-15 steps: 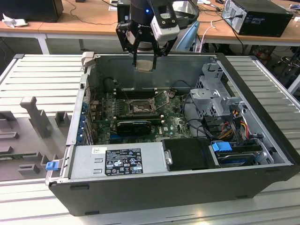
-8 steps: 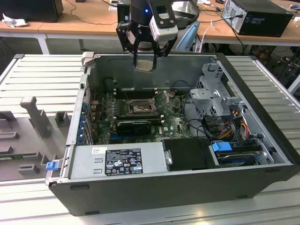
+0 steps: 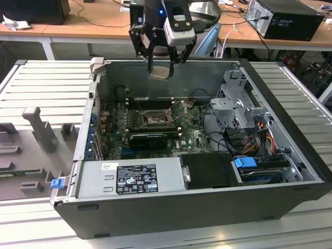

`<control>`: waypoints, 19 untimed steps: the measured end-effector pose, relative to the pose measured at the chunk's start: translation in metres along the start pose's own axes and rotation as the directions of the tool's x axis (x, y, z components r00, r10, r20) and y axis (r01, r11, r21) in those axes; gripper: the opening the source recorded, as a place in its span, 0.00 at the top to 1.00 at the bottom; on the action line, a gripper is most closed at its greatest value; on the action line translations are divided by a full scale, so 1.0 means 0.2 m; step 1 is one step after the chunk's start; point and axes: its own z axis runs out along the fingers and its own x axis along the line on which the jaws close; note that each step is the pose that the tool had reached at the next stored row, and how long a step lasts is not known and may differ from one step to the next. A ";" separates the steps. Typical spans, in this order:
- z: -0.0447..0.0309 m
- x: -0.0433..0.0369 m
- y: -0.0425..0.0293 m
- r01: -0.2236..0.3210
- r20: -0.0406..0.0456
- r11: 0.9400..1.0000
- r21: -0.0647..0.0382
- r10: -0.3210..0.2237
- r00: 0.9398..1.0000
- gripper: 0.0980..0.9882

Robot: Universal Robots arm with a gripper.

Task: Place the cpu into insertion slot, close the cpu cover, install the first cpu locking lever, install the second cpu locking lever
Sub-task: 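Place the cpu into insertion slot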

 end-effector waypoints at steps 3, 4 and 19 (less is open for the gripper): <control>0.000 0.000 0.000 -0.025 0.002 1.000 -0.001 0.025 1.000 0.52; 0.000 0.000 0.000 -0.031 0.003 1.000 -0.001 0.031 1.000 0.52; 0.000 0.000 0.000 -0.143 0.013 0.990 -0.004 0.143 0.990 0.52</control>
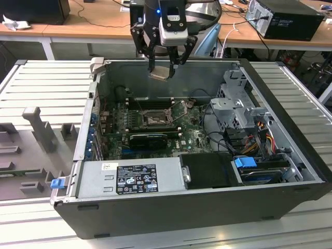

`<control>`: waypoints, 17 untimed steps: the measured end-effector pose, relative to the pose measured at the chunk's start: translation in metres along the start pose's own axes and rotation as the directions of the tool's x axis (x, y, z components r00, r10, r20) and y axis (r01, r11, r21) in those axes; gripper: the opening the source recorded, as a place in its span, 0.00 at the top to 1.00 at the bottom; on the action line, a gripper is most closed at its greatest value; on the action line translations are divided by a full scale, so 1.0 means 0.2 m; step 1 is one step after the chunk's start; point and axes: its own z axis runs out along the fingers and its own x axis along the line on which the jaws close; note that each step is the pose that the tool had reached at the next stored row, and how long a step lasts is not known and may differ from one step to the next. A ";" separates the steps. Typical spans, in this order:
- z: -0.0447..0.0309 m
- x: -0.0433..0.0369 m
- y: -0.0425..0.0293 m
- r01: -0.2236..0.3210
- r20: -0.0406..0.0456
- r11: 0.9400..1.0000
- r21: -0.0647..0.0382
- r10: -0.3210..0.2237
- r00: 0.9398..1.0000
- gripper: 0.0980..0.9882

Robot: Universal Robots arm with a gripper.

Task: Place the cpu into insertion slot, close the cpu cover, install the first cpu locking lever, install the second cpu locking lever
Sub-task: 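Place the cpu into insertion slot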

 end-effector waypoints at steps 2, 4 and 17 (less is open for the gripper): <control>0.000 0.000 0.000 -0.014 0.001 1.000 0.000 0.014 1.000 0.52; 0.000 0.000 0.000 -0.026 0.002 1.000 0.000 0.026 1.000 0.52; 0.005 0.000 0.000 -0.174 0.015 0.985 -0.004 0.174 0.985 0.52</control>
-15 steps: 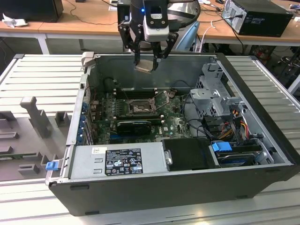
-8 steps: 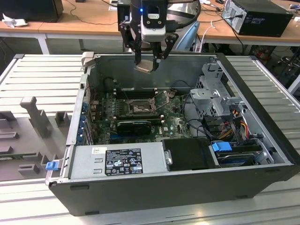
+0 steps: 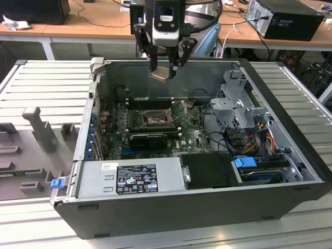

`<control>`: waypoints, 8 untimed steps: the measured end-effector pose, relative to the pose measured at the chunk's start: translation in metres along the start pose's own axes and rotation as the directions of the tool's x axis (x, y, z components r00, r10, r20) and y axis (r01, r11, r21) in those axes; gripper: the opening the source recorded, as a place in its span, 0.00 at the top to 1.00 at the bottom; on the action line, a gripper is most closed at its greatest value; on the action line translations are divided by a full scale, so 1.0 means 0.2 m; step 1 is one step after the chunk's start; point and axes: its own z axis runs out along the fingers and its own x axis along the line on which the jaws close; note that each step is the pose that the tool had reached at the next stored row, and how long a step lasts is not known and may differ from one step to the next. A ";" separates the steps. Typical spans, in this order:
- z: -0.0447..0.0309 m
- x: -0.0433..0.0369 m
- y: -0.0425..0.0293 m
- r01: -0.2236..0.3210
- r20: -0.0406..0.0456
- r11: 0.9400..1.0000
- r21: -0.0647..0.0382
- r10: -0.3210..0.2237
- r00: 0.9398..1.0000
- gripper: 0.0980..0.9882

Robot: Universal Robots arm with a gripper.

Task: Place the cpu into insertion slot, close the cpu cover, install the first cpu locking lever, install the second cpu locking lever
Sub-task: 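Place the cpu into insertion slot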

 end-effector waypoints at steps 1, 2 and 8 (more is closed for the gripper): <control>0.000 0.000 0.000 -0.010 0.001 1.000 0.000 0.010 1.000 0.52; 0.000 0.000 0.000 -0.018 0.002 1.000 0.000 0.018 1.000 0.52; 0.001 0.000 0.000 -0.069 0.006 0.998 -0.001 0.069 0.998 0.52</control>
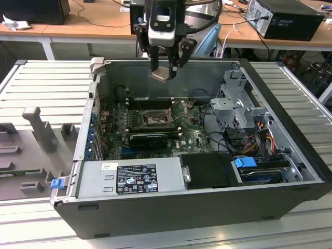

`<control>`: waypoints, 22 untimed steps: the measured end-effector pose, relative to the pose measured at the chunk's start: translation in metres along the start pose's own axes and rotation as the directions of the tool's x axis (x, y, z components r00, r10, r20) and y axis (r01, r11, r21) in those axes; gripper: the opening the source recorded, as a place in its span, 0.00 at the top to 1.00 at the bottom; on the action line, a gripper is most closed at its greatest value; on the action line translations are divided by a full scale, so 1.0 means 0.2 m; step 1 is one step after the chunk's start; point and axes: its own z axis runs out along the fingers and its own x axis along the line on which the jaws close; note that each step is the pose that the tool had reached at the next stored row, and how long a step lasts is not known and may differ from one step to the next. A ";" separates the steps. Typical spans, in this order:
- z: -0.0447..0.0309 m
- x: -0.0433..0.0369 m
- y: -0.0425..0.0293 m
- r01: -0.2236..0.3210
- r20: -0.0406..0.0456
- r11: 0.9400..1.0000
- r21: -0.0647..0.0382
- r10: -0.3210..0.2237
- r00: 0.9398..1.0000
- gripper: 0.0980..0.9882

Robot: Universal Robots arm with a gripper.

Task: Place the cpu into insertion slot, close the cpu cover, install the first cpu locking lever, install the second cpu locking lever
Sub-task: 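Place the cpu into insertion slot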

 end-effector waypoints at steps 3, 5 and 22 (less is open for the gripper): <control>0.000 0.000 0.000 -0.042 0.004 0.999 -0.001 0.042 0.999 0.52; 0.001 0.000 0.000 -0.065 0.006 0.998 -0.001 0.065 0.998 0.52; 0.001 0.000 0.000 -0.249 0.022 0.968 -0.007 0.249 0.968 0.52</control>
